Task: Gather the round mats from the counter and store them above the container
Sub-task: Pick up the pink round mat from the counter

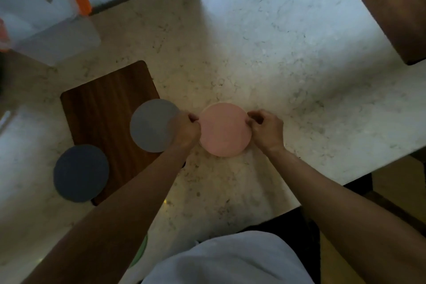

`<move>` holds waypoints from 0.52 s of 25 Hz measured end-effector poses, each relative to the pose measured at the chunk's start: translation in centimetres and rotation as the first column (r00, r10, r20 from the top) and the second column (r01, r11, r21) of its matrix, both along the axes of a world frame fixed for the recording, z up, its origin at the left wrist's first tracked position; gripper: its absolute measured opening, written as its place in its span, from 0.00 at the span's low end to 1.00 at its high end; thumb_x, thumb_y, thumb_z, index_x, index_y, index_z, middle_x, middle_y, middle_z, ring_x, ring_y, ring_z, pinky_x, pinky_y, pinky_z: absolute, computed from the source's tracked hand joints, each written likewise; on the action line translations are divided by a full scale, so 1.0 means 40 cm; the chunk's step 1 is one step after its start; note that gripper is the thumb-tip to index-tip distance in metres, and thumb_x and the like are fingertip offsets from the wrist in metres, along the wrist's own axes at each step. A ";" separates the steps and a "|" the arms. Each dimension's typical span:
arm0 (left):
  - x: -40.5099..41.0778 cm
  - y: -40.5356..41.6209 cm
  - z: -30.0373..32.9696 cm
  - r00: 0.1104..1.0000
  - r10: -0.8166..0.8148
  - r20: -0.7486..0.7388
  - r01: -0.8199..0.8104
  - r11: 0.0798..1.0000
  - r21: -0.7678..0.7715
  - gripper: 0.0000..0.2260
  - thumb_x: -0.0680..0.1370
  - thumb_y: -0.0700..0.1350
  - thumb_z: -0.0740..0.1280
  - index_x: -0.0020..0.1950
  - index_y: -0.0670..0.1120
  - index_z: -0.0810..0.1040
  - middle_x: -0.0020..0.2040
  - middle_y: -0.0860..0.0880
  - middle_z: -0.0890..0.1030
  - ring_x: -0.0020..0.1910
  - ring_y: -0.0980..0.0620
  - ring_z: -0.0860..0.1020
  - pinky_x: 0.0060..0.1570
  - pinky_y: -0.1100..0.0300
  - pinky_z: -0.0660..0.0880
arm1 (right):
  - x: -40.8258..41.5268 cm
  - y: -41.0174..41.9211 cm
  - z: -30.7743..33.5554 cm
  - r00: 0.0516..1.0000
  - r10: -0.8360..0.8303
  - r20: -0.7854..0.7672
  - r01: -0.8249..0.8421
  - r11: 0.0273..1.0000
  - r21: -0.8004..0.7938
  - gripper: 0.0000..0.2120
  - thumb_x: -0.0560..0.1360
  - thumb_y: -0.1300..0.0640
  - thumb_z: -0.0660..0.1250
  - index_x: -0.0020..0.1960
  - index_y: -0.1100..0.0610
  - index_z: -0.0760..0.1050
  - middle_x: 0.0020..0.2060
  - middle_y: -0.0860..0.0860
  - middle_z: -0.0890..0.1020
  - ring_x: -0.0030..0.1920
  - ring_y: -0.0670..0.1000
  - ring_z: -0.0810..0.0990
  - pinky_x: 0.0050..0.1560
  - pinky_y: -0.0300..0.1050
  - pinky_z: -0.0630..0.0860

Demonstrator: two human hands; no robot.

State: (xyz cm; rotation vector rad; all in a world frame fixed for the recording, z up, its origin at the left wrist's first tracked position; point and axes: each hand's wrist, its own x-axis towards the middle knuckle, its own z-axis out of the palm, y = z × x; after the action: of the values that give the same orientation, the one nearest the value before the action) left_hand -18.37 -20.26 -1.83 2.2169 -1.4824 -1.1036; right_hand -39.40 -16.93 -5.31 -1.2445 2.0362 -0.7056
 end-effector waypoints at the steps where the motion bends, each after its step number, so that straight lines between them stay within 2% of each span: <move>1: 0.000 -0.003 -0.006 1.000 -0.017 0.024 0.016 1.000 0.006 0.06 0.75 0.38 0.65 0.49 0.42 0.81 0.44 0.47 0.81 0.43 0.50 0.79 0.39 0.61 0.71 | 0.000 -0.003 -0.002 1.000 0.006 -0.003 -0.006 1.000 0.004 0.08 0.72 0.57 0.73 0.51 0.55 0.84 0.46 0.52 0.86 0.43 0.45 0.81 0.50 0.37 0.74; 3: -0.002 -0.007 -0.016 0.999 -0.024 0.049 0.023 1.000 0.014 0.07 0.75 0.37 0.65 0.50 0.41 0.81 0.46 0.45 0.82 0.45 0.48 0.79 0.42 0.58 0.72 | 0.000 -0.005 -0.005 1.000 0.019 -0.004 -0.019 1.000 -0.001 0.08 0.72 0.57 0.73 0.51 0.55 0.84 0.45 0.53 0.86 0.42 0.45 0.80 0.50 0.39 0.75; 9: -0.012 0.005 -0.028 0.989 -0.073 0.130 0.078 0.996 -0.034 0.08 0.76 0.38 0.65 0.53 0.39 0.80 0.49 0.42 0.83 0.48 0.43 0.80 0.52 0.45 0.77 | 0.005 0.000 0.002 0.995 0.060 -0.086 -0.059 0.998 0.006 0.07 0.74 0.54 0.72 0.51 0.55 0.84 0.45 0.53 0.84 0.40 0.45 0.77 0.47 0.35 0.69; 13: -0.025 0.011 -0.023 0.973 -0.099 0.207 0.110 0.993 -0.044 0.08 0.77 0.42 0.65 0.52 0.39 0.81 0.47 0.42 0.83 0.46 0.43 0.79 0.49 0.47 0.78 | 0.008 0.026 0.016 0.986 0.033 -0.165 -0.027 0.999 0.038 0.08 0.75 0.52 0.70 0.49 0.55 0.84 0.44 0.53 0.84 0.40 0.47 0.77 0.46 0.37 0.69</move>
State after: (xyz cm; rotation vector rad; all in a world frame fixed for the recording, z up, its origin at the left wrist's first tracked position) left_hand -19.36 -19.81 -2.77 2.2956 -1.7079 -0.8730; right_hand -39.07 -15.90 -4.68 -1.3487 2.1489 -0.5655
